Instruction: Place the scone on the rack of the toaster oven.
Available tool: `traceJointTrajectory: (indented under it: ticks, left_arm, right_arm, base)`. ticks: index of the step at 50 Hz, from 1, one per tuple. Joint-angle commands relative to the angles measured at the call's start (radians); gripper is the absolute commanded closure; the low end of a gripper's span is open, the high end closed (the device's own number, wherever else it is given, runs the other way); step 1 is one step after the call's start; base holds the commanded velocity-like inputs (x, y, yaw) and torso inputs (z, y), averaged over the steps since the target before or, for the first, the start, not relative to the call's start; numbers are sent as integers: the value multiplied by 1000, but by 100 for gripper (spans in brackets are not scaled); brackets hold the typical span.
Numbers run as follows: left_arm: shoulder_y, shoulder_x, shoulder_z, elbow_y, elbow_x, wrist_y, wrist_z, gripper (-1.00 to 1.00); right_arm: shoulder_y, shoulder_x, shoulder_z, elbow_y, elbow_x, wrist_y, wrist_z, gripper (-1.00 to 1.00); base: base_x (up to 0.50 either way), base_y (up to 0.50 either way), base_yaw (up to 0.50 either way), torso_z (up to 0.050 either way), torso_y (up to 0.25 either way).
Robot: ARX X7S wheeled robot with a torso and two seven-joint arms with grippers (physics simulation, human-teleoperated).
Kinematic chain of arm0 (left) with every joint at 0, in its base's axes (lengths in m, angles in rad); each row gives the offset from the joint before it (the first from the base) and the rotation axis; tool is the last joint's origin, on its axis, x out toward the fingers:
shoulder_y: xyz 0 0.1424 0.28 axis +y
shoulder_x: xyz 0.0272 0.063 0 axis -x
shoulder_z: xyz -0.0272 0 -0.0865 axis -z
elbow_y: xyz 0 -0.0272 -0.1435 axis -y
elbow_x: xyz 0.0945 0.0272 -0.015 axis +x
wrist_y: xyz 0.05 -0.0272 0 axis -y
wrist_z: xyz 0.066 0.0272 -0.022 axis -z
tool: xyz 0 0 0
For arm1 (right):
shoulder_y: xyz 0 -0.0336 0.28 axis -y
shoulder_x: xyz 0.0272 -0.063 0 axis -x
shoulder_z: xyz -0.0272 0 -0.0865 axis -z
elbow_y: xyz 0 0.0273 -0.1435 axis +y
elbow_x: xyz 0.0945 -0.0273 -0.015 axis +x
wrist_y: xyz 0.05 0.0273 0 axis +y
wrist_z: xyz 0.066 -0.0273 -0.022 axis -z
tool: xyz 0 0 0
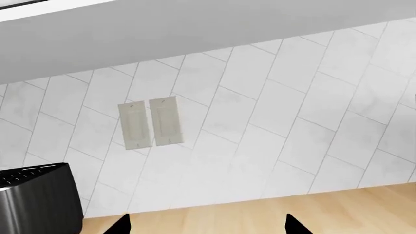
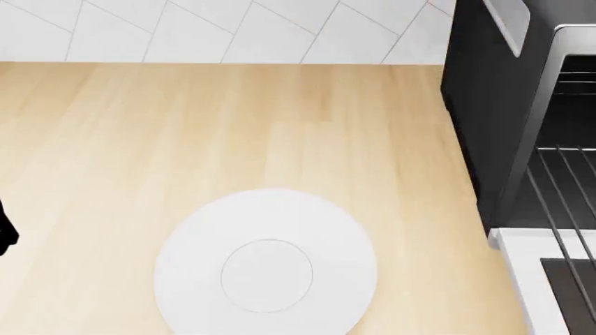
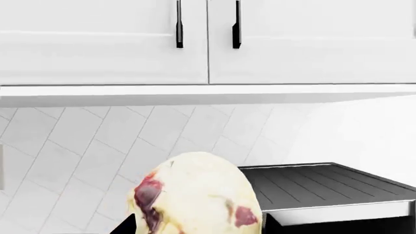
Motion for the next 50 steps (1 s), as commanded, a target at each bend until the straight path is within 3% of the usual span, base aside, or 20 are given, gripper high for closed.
traceJointTrajectory:
  ticks: [1, 14, 21, 32, 50]
  left_arm:
    - [6, 21, -3, -27, 29, 27, 42, -100]
    - [-3, 17, 3, -24, 14, 19, 29, -100]
    - [15, 11, -1, -27, 22, 36, 35, -100]
    - [11, 11, 6, -30, 21, 40, 30, -100]
    - [10, 14, 33, -36, 32, 54, 27, -100]
  right_arm:
    - [-148, 23, 244, 21, 53, 108, 44, 100]
    - [-175, 124, 197, 104, 41, 130, 11, 100]
    - [-204, 189, 244, 190, 81, 165, 30, 100]
    - [-264, 154, 269, 288, 50, 264, 26, 100]
    - [-146, 238, -134, 362, -249, 165, -241, 100]
  base:
    - [0, 0, 0, 0, 0]
    - [0, 0, 0, 0, 0]
    - [0, 0, 0, 0, 0]
    - [0, 0, 0, 0, 0]
    - [0, 0, 0, 0, 0]
